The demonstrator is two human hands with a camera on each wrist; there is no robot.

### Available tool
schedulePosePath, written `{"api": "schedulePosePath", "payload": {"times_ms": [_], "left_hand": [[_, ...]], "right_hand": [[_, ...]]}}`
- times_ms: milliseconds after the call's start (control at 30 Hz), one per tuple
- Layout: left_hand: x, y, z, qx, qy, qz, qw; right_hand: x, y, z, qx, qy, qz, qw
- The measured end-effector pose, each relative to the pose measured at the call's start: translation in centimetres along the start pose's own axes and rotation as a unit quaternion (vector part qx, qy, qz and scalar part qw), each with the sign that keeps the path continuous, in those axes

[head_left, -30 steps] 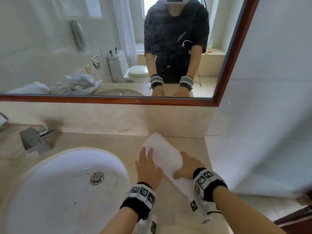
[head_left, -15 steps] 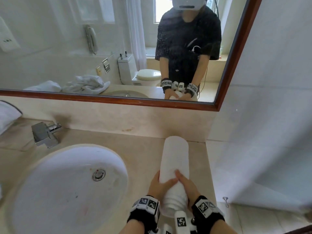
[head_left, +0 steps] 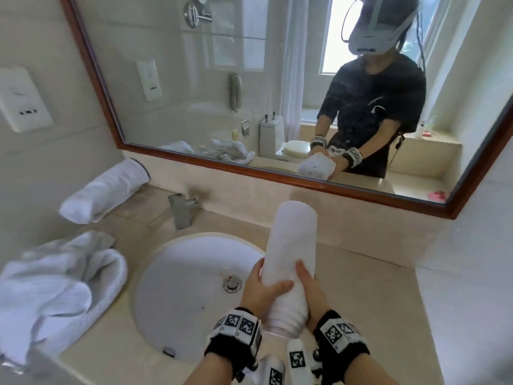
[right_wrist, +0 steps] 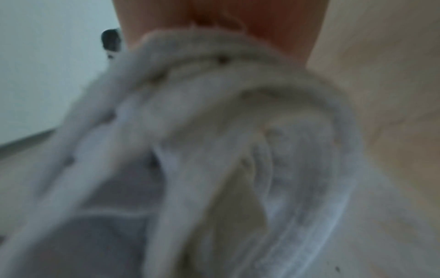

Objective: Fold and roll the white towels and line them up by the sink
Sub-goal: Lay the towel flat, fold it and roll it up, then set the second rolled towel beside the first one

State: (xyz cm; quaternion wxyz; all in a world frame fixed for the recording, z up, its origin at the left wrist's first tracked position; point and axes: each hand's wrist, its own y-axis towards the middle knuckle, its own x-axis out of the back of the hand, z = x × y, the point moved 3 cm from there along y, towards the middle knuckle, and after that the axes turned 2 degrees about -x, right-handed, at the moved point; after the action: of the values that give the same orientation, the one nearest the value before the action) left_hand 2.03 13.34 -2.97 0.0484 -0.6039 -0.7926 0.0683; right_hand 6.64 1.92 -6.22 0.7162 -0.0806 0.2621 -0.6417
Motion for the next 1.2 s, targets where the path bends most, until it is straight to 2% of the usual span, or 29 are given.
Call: {"api": "schedulePosePath", "payload": {"times_ms": [233, 400, 600, 800, 900, 967, 1000, 1067, 1200], "left_hand": [[19.1, -3.5, -3.5, -0.041, -0.017, -0.088, 0.995], [31.0, -5.3, -5.3, -0.077, -0.004, -0.107, 0.991], [38.7, -3.7, -5.4, -0.042, 0.027, -0.107, 0.993], [43.5, 0.3, -5.1, -0.051, 0.127, -0.078, 0.987], [46.2, 4.0, -5.2, -0.043, 0.194, -0.057, 0.978], [47.8, 7.5, -6.4, -0.050, 0.285, -0.052, 0.956], [48.5, 9.4, -7.1, -0.063, 0.346, -0.053, 0.935], [49.6, 12.9, -8.7, -0.089, 0.457, -0.035, 0.884], [50.4, 18.7, -9.8, -0.074, 0.624, 0.074, 0.774]], "right_hand": [[-19.2, -4.1, -2.7, 0.054, -0.083, 0.078, 0.992], [-30.8, -6.6, -6.1, 0.059, -0.068, 0.101, 0.991], [-38.2, -6.5, -7.6, 0.044, -0.061, 0.104, 0.992], [-43.4, -0.4, -8.2, 0.013, -0.051, 0.095, 0.994], [-46.1, 4.0, -8.0, 0.009, -0.060, 0.081, 0.995], [-48.1, 7.2, -7.4, 0.001, -0.079, 0.073, 0.994], [-49.1, 8.8, -7.0, 0.000, -0.084, 0.069, 0.994], [-51.1, 11.3, -5.9, 0.002, -0.103, 0.050, 0.993], [-54.5, 16.4, -4.1, 0.046, -0.168, -0.010, 0.985]]}}
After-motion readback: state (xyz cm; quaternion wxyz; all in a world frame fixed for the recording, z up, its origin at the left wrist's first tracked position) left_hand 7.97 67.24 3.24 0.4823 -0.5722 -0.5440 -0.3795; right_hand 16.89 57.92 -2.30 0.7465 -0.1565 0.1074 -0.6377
